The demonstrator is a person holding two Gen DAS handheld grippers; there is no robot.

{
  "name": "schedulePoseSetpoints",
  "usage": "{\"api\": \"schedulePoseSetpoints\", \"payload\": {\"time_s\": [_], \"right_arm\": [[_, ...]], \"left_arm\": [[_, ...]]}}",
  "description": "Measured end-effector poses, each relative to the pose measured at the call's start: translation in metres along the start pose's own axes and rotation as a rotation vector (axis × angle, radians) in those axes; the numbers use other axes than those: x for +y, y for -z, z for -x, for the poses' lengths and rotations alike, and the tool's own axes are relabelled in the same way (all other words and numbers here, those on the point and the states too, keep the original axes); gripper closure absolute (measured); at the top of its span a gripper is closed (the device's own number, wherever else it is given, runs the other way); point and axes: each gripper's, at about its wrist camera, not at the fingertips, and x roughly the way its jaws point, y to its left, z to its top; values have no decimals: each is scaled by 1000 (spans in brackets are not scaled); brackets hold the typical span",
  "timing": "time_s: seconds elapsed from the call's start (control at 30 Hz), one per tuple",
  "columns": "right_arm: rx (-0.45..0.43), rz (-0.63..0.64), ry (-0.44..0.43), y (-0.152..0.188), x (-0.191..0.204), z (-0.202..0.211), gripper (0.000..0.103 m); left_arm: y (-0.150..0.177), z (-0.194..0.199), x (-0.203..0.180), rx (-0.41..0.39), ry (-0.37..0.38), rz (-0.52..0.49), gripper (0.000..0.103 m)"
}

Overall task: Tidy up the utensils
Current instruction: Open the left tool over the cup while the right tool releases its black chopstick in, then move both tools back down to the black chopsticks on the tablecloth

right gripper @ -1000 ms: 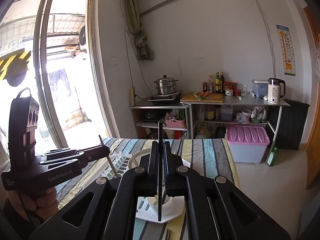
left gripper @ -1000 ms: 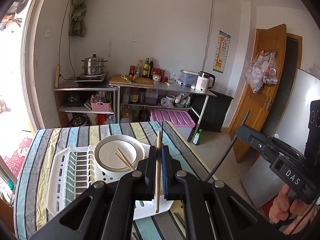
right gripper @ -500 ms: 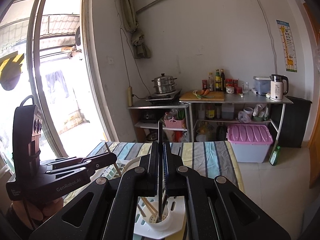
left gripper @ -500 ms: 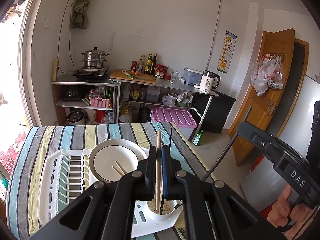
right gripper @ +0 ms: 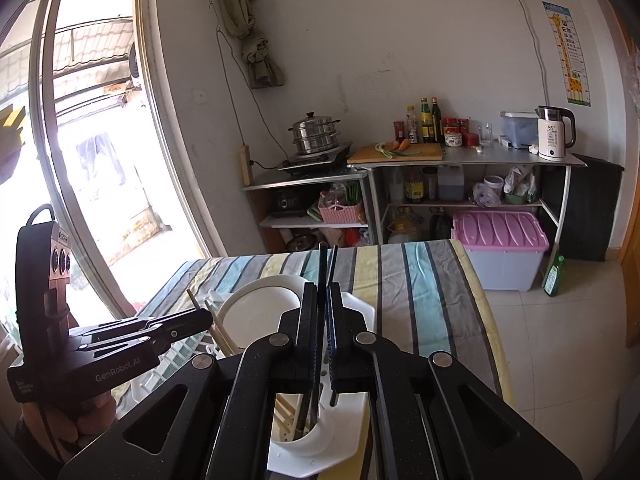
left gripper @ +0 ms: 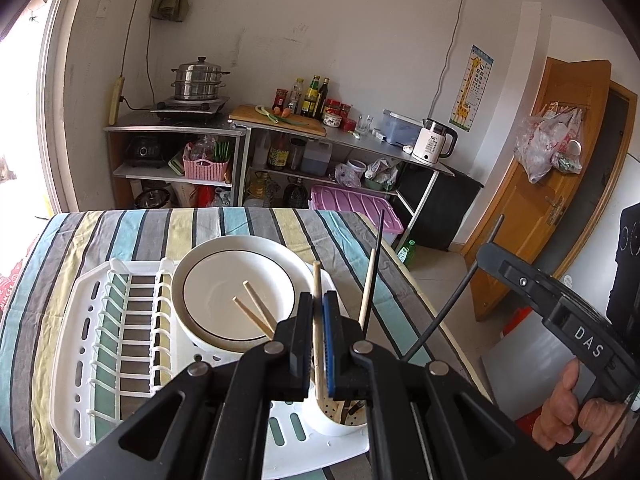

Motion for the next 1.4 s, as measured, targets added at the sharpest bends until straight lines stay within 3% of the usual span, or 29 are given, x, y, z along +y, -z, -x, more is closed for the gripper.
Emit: {"api": "schedulePoseSetpoints", "payload": {"time_s": [0.5, 0.87, 1.2, 1.4], "right_arm": [[25, -22, -1, 1, -13, -8, 98], [28, -14, 23, 12, -15, 11, 91], [-6, 23, -14, 62, 1, 75, 91], [28, 81, -24, 103, 19, 103, 91]], "left_arm": [[5, -14, 7, 15, -52, -4, 96], [16, 6, 7, -22, -73, -14, 91], [72, 63, 6, -58, -101, -29, 87], [120, 90, 6, -45, -120, -40, 87]]}}
